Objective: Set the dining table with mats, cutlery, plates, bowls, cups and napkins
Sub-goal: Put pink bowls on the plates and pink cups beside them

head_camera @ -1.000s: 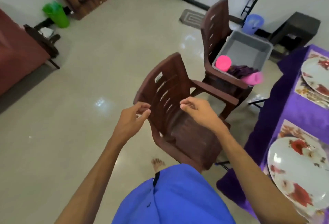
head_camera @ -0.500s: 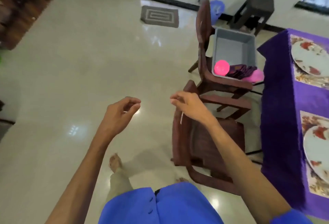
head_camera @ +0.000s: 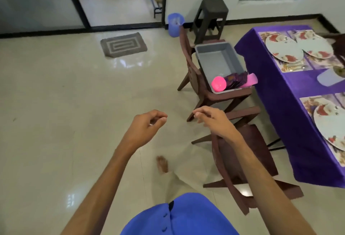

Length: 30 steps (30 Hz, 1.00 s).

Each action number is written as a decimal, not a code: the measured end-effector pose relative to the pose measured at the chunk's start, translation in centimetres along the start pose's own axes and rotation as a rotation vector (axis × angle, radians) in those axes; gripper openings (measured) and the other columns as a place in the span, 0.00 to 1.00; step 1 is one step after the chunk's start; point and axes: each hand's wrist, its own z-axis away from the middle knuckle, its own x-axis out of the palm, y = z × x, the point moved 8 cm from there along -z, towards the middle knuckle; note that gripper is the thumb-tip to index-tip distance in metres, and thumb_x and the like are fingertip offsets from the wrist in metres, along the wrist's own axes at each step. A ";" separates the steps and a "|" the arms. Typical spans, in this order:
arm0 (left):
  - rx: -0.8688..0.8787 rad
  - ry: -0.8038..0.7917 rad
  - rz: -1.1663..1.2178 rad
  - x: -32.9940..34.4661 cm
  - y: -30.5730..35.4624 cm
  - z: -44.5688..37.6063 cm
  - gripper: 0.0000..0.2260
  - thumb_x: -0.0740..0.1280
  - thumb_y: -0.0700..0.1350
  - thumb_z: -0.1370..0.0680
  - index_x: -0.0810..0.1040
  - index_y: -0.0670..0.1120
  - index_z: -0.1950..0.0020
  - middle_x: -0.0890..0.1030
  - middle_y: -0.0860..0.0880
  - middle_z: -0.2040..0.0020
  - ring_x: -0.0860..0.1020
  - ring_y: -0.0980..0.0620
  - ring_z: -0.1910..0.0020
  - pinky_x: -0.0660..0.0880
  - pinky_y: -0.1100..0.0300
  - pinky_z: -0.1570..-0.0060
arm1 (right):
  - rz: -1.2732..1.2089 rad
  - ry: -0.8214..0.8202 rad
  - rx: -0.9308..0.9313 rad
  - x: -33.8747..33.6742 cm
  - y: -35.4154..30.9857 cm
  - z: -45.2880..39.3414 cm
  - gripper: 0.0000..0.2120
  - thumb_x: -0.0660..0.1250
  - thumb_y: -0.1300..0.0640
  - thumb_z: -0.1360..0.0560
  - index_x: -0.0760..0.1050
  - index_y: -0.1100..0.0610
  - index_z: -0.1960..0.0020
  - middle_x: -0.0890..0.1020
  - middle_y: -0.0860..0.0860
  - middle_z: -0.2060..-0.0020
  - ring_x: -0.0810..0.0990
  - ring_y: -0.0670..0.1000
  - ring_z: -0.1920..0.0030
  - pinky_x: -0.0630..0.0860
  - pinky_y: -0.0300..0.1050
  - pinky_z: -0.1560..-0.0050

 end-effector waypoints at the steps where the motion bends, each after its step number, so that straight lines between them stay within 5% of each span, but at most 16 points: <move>1: 0.023 -0.027 -0.012 -0.7 0.4 -2.0 0.09 0.69 0.52 0.17 0.85 0.54 0.39 0.85 0.60 0.48 0.82 0.64 0.49 0.74 0.73 0.49 | -0.019 0.025 0.021 -0.7 0.0 -1.4 0.08 0.67 0.52 0.17 0.83 0.53 0.43 0.87 0.47 0.52 0.86 0.44 0.53 0.78 0.36 0.51; 4: 0.067 -0.075 -0.058 -3.2 1.4 -8.4 0.09 0.69 0.52 0.17 0.84 0.54 0.39 0.86 0.60 0.47 0.83 0.63 0.49 0.76 0.69 0.47 | -0.048 0.103 0.051 -2.4 0.3 -6.5 0.07 0.69 0.53 0.19 0.84 0.52 0.45 0.87 0.48 0.53 0.87 0.47 0.53 0.79 0.40 0.49; 13: 0.221 -0.210 -0.197 -8.5 6.1 -28.7 0.08 0.69 0.53 0.17 0.84 0.56 0.40 0.85 0.62 0.48 0.82 0.66 0.50 0.72 0.77 0.53 | -0.239 0.220 0.284 -3.7 3.3 -21.1 0.08 0.70 0.53 0.19 0.83 0.54 0.43 0.87 0.54 0.53 0.86 0.54 0.49 0.81 0.44 0.54; 21: 0.334 -0.404 -0.190 -9.8 10.0 -46.2 0.09 0.68 0.53 0.17 0.84 0.55 0.39 0.85 0.61 0.47 0.83 0.63 0.49 0.75 0.71 0.49 | -0.863 0.766 0.810 -8.5 14.2 -28.9 0.20 0.73 0.49 0.22 0.73 0.57 0.36 0.80 0.56 0.45 0.80 0.56 0.46 0.79 0.54 0.41; 23: 0.343 -0.444 -0.200 -10.3 11.2 -50.0 0.08 0.68 0.53 0.17 0.84 0.56 0.40 0.86 0.61 0.48 0.83 0.63 0.49 0.77 0.66 0.47 | -0.689 0.824 0.942 -10.5 17.0 -30.4 0.26 0.72 0.45 0.23 0.74 0.62 0.33 0.79 0.56 0.46 0.79 0.56 0.48 0.77 0.55 0.45; 26: 0.358 -0.501 -0.227 -10.3 13.5 -56.0 0.07 0.68 0.53 0.17 0.84 0.56 0.41 0.86 0.61 0.49 0.84 0.63 0.49 0.77 0.66 0.47 | -0.220 0.730 0.975 -13.7 18.5 -34.4 0.26 0.70 0.51 0.22 0.71 0.65 0.29 0.77 0.62 0.37 0.76 0.64 0.36 0.72 0.53 0.42; 30: 0.359 -0.589 -0.291 -7.7 16.1 -64.0 0.07 0.68 0.52 0.17 0.84 0.57 0.41 0.86 0.61 0.49 0.84 0.63 0.49 0.74 0.73 0.49 | 0.654 0.234 0.721 -16.0 20.5 -42.4 0.33 0.72 0.58 0.26 0.66 0.54 0.23 0.70 0.61 0.29 0.68 0.66 0.28 0.72 0.61 0.32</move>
